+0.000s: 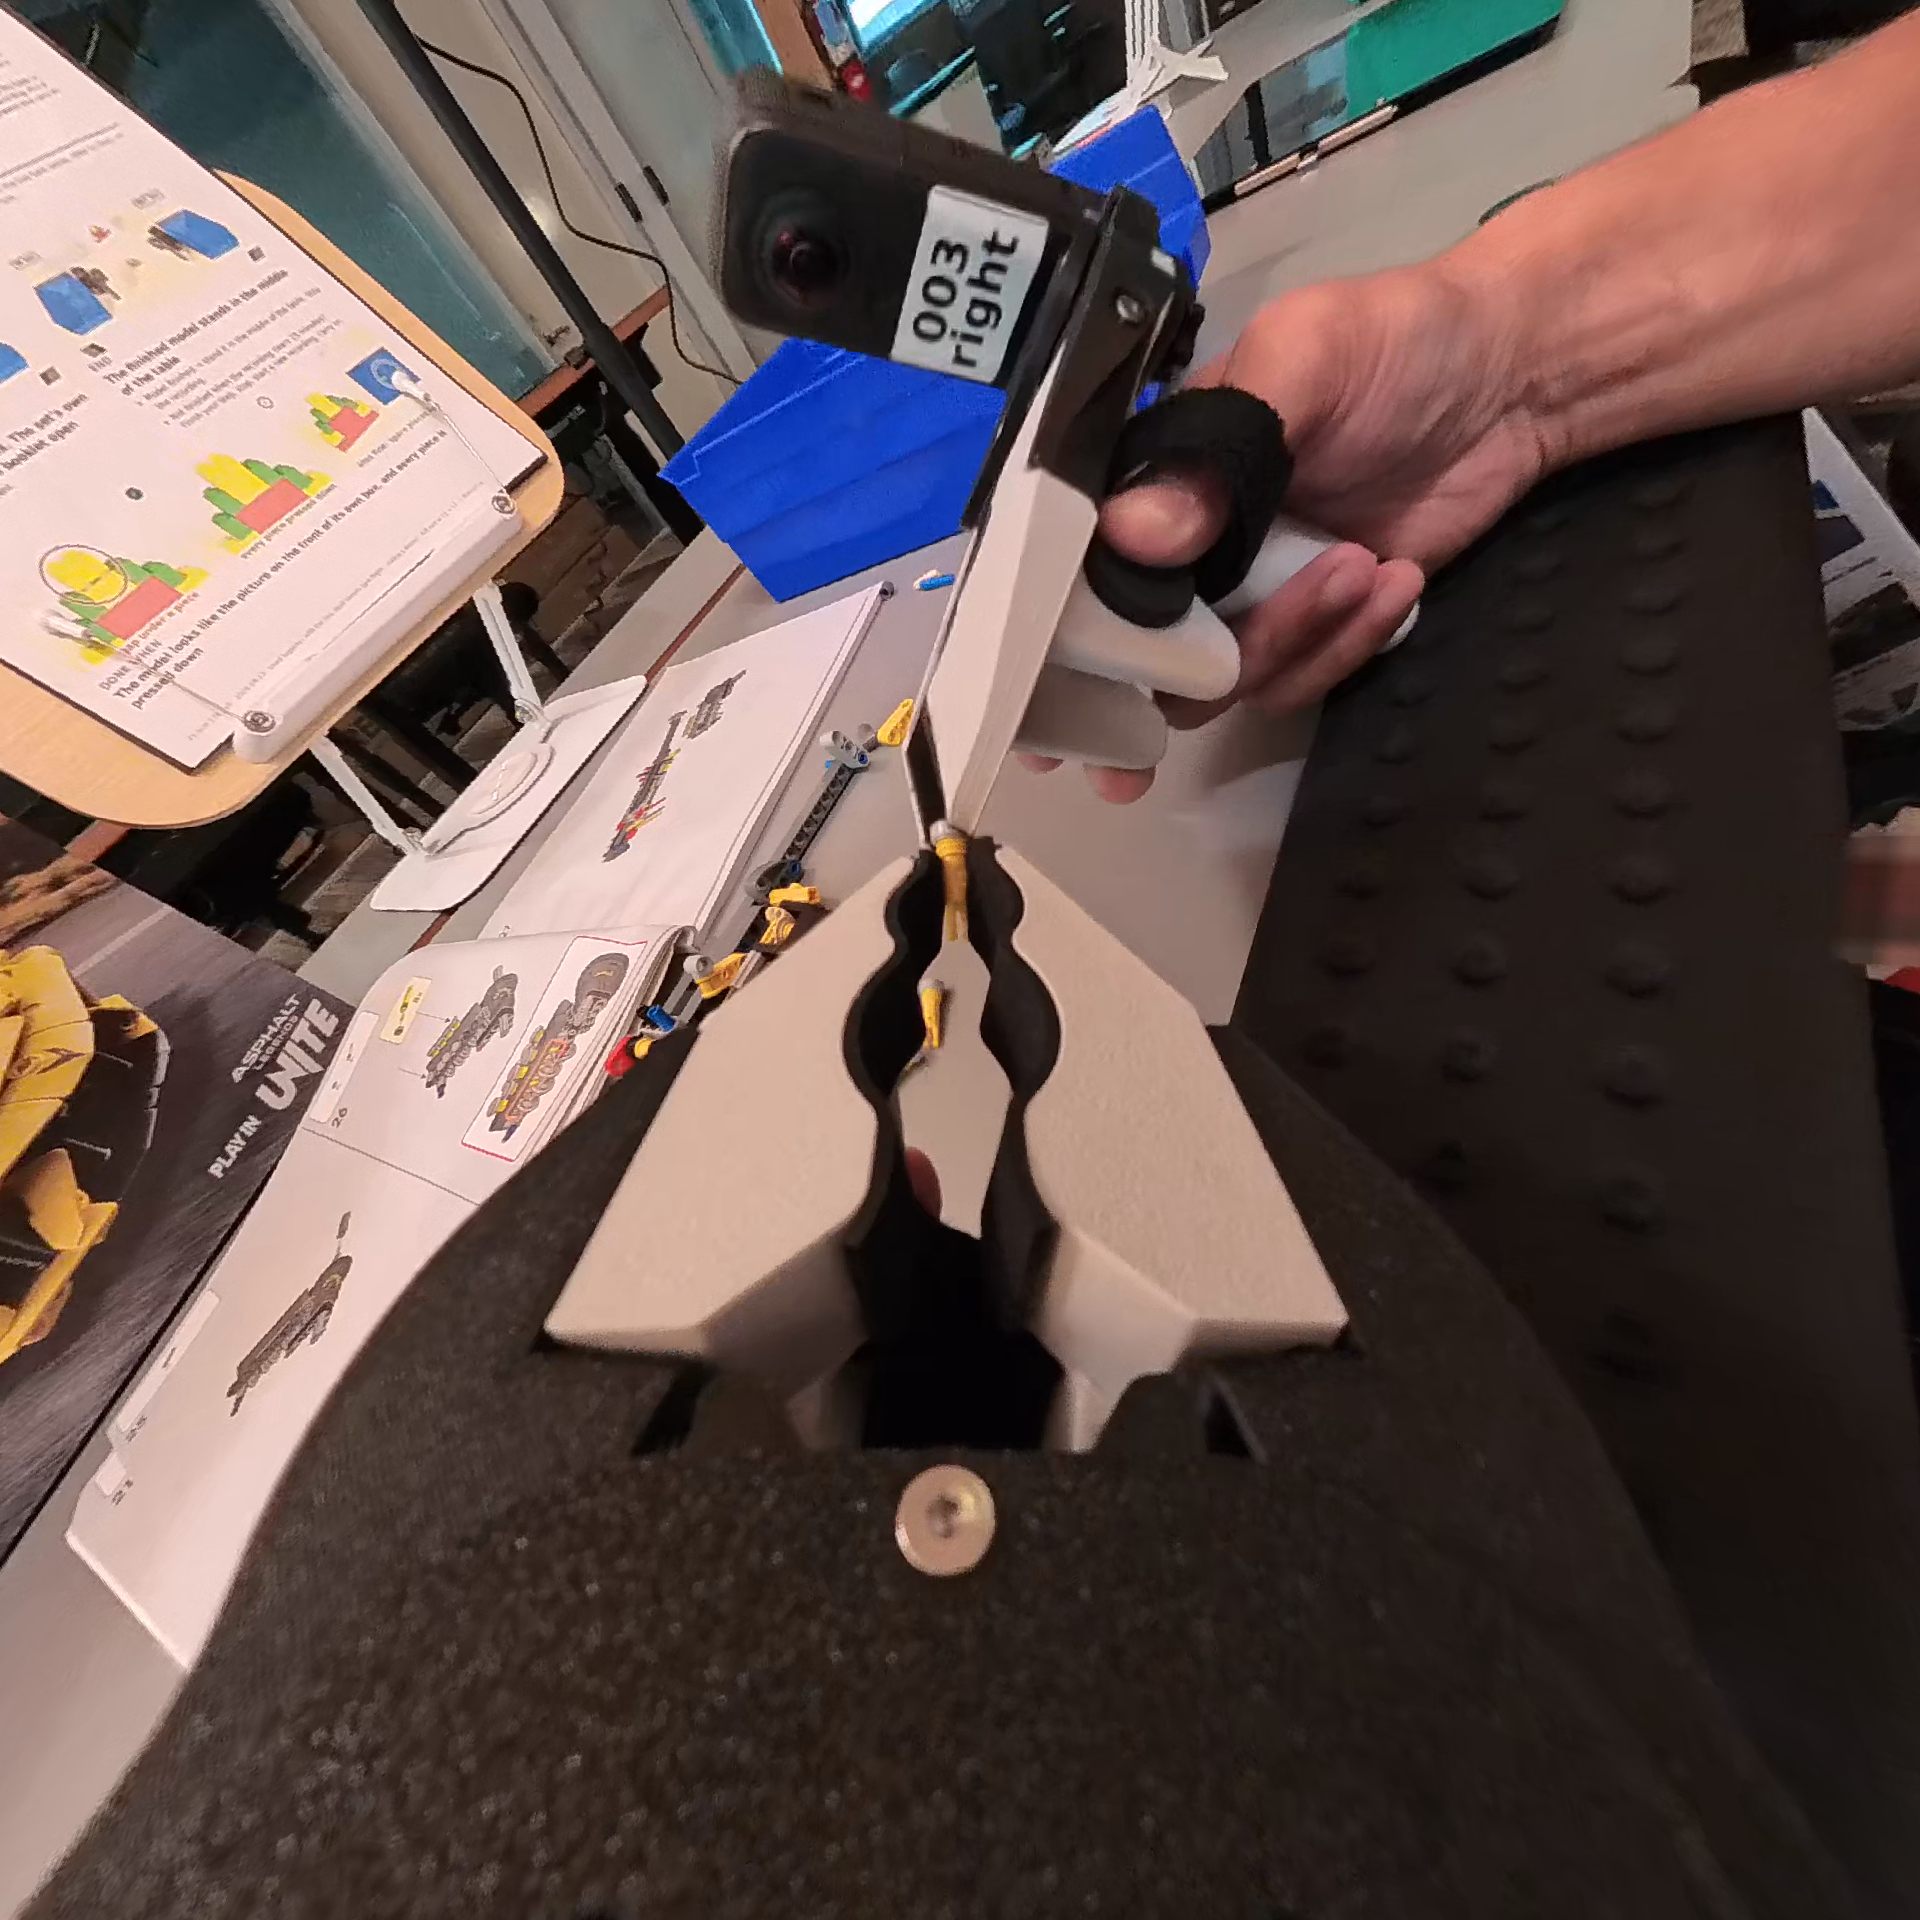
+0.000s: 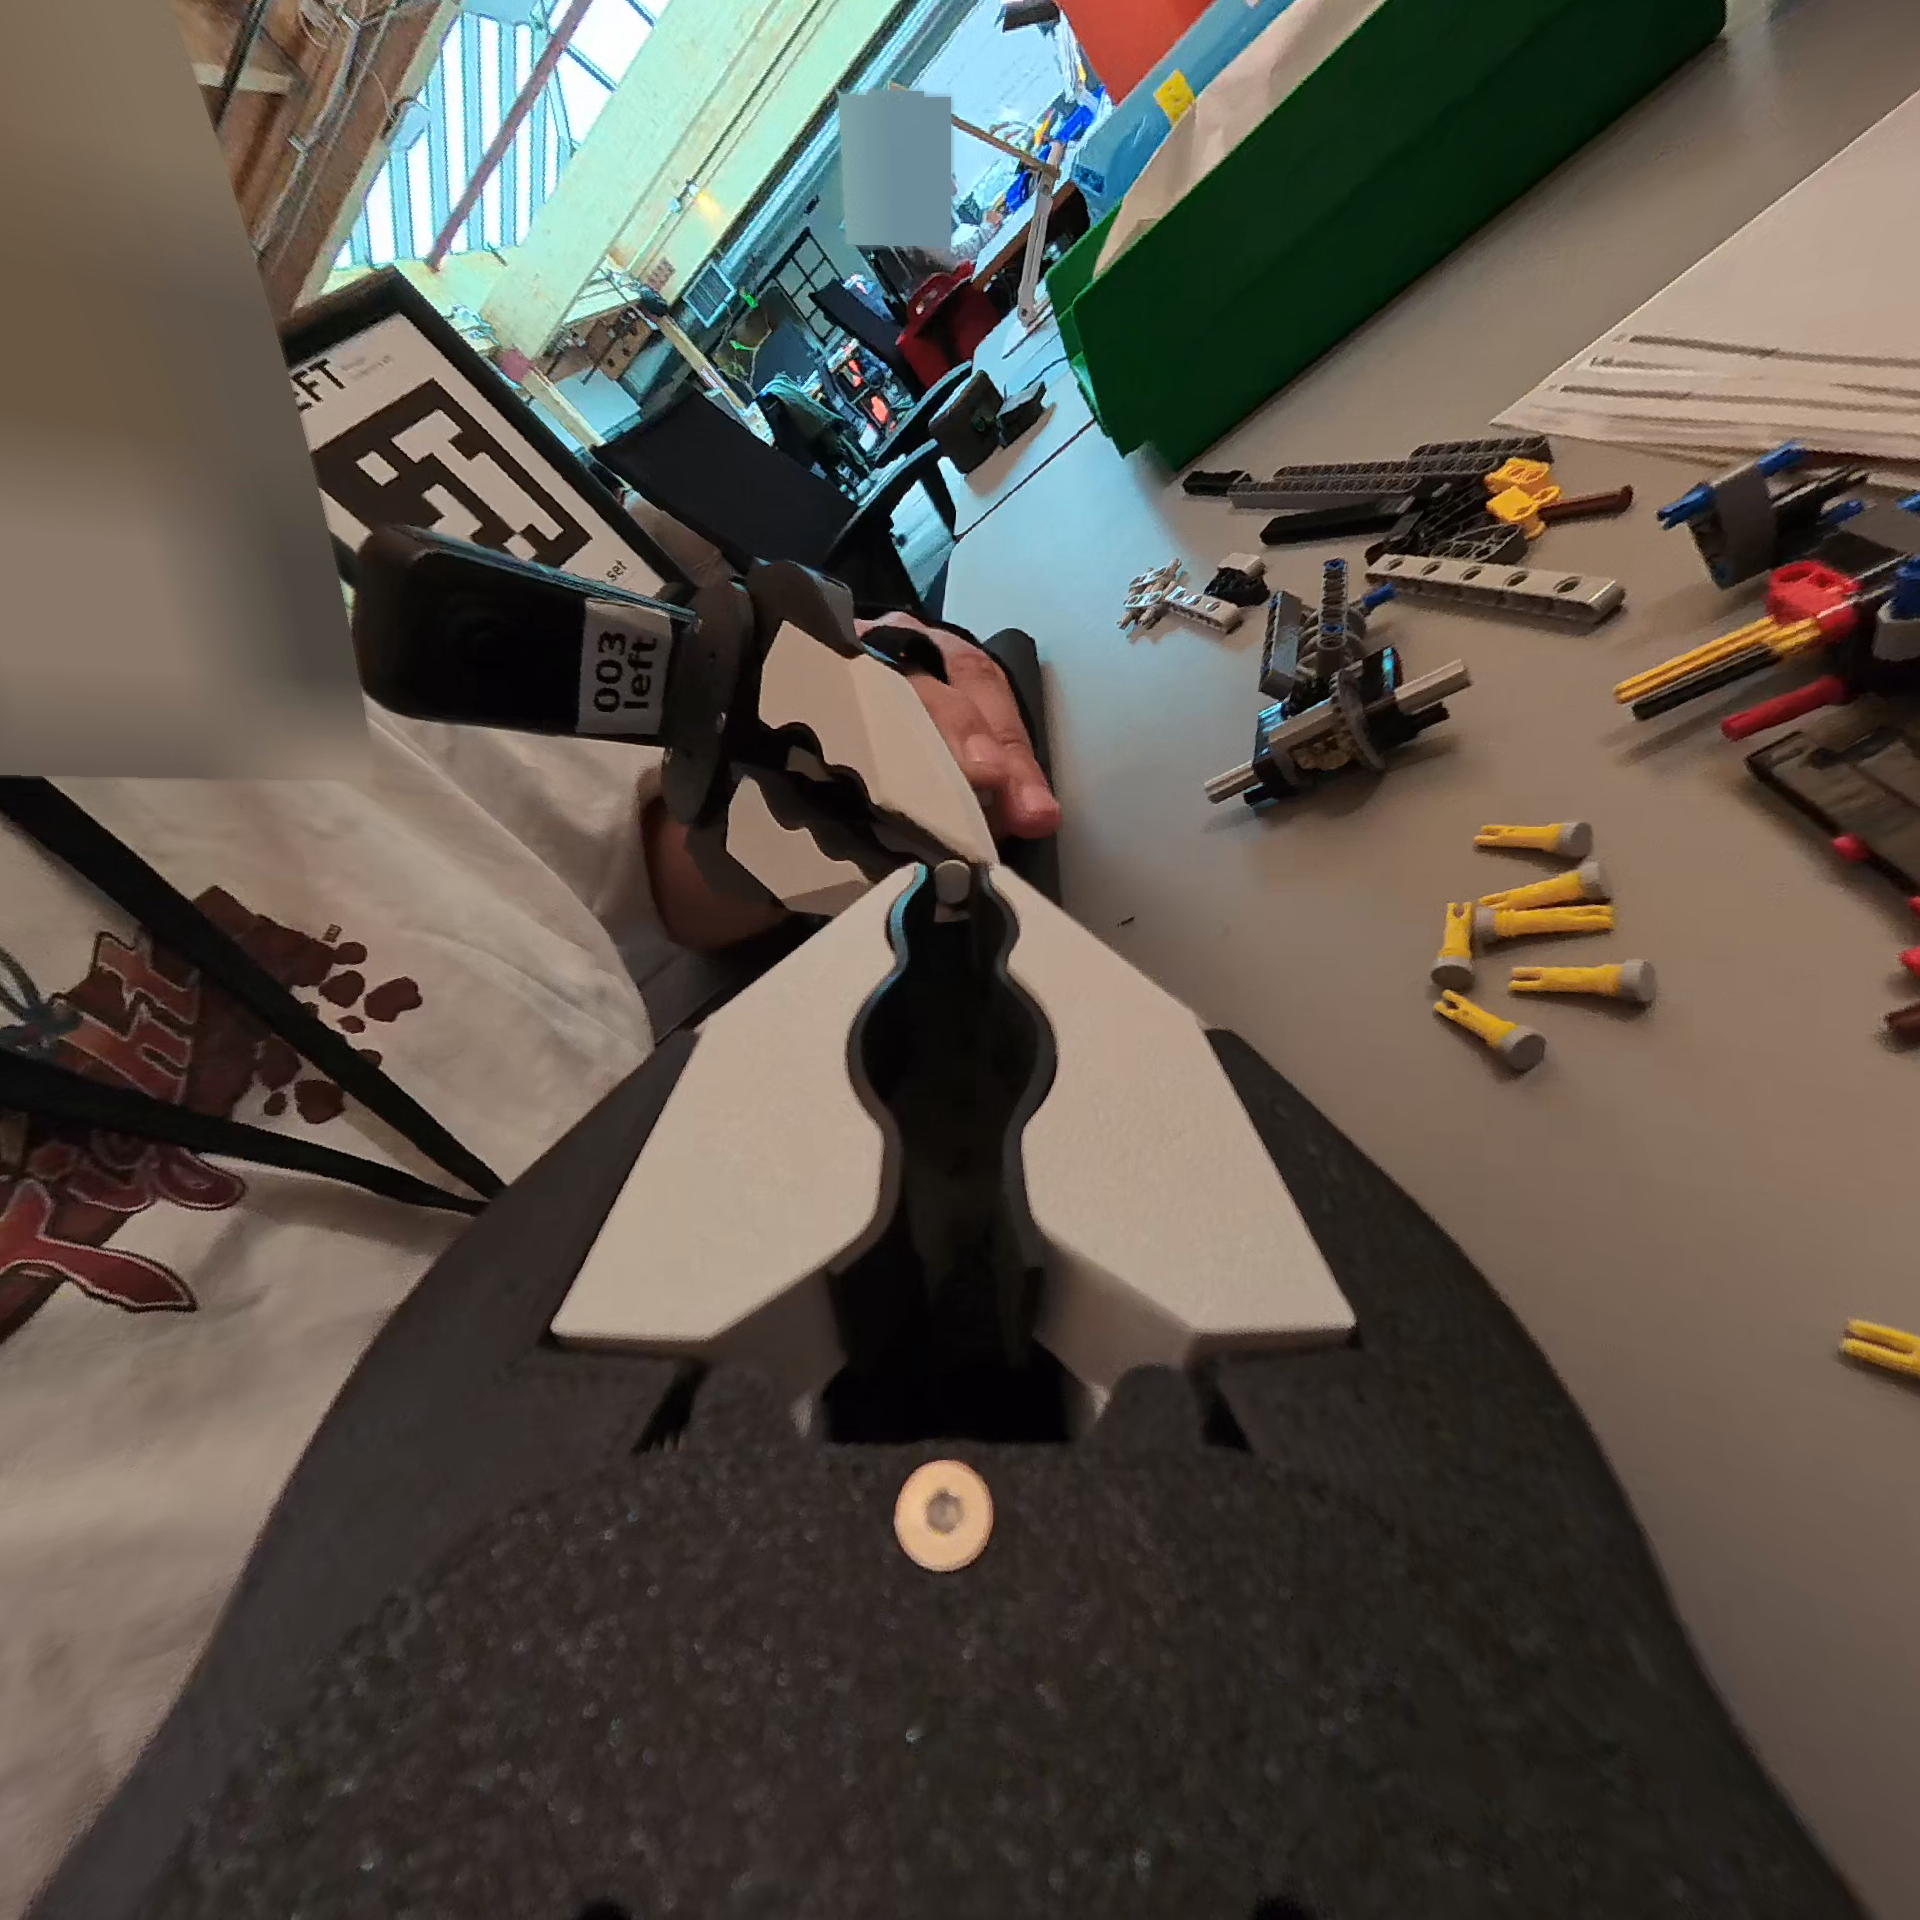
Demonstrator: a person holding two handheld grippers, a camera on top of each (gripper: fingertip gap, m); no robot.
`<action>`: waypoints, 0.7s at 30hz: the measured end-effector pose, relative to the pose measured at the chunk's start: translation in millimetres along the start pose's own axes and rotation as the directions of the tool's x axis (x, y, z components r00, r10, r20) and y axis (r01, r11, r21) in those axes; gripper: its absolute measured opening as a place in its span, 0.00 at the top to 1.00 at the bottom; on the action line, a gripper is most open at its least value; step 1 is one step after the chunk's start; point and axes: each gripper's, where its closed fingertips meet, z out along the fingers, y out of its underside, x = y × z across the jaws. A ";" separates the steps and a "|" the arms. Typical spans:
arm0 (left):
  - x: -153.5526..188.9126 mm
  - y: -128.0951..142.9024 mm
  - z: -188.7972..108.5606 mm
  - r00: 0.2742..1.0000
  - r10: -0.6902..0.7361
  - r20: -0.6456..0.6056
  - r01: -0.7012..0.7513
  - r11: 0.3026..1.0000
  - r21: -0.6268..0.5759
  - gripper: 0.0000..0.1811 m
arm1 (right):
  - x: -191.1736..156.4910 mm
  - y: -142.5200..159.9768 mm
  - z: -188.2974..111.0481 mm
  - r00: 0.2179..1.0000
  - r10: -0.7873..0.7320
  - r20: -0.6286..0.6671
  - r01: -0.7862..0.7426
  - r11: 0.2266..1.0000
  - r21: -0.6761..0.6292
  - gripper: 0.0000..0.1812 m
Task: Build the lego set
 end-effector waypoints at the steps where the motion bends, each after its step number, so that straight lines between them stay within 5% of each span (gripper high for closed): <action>1: 1.1 1.1 0.7 1.000 0.012 0.001 -0.012 1.000 -0.009 0.98 | 0.9 1.6 -0.4 1.000 0.016 0.002 -0.016 1.000 -0.009 0.97; 8: 3.3 5.6 3.0 0.999 0.050 0.009 -0.049 0.998 -0.041 0.98 | 4.9 5.2 -0.4 0.999 -0.001 -0.040 0.000 0.999 -0.035 0.97; 13: -0.9 19.1 11.0 1.000 0.023 0.013 -0.021 0.991 -0.133 0.98 | 20.6 5.0 -1.7 0.991 0.119 -0.067 -0.122 0.992 -0.034 0.97; 21: -13.4 58.3 31.5 0.985 -0.171 -0.003 0.156 0.908 -0.389 0.98 | 55.8 -26.0 -59.8 0.921 -0.004 -0.390 0.084 0.979 0.186 0.87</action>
